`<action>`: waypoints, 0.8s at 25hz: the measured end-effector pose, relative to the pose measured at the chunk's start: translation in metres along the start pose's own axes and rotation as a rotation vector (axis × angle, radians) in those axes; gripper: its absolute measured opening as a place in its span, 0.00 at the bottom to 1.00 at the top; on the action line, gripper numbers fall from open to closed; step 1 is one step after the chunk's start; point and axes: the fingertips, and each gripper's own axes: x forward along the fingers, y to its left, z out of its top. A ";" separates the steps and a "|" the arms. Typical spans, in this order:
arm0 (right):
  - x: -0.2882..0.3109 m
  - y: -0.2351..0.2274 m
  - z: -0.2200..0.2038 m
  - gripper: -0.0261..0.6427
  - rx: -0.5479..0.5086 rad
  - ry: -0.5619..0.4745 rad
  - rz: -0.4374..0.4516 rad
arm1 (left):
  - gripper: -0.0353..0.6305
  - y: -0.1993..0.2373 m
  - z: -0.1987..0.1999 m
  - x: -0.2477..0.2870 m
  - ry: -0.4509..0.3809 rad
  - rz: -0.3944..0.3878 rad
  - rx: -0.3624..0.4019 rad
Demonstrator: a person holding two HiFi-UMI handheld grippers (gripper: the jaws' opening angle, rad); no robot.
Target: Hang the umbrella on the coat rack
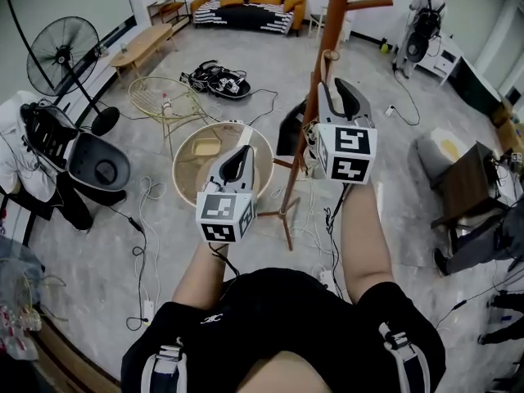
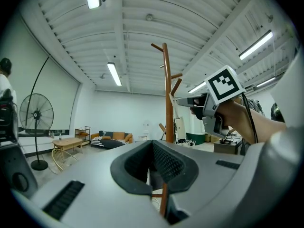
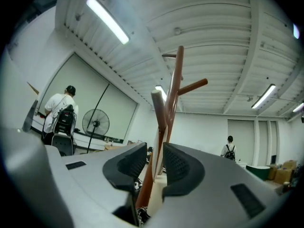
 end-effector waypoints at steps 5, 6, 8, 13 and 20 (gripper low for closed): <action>-0.035 0.011 0.007 0.13 0.134 -0.136 0.034 | 0.08 -0.004 0.000 0.004 -0.003 -0.011 -0.003; -0.042 0.014 0.003 0.07 0.159 -0.149 0.038 | 0.08 -0.005 -0.001 0.005 -0.004 -0.014 -0.003; -0.055 0.024 -0.009 0.06 0.211 -0.149 0.073 | 0.08 -0.007 -0.003 0.006 -0.007 -0.020 -0.003; -0.070 0.032 -0.042 0.06 0.328 -0.083 0.117 | 0.08 -0.016 -0.001 0.009 0.000 -0.035 -0.002; -0.076 0.021 -0.060 0.06 0.355 -0.027 0.106 | 0.08 -0.030 0.009 0.017 0.005 -0.032 0.008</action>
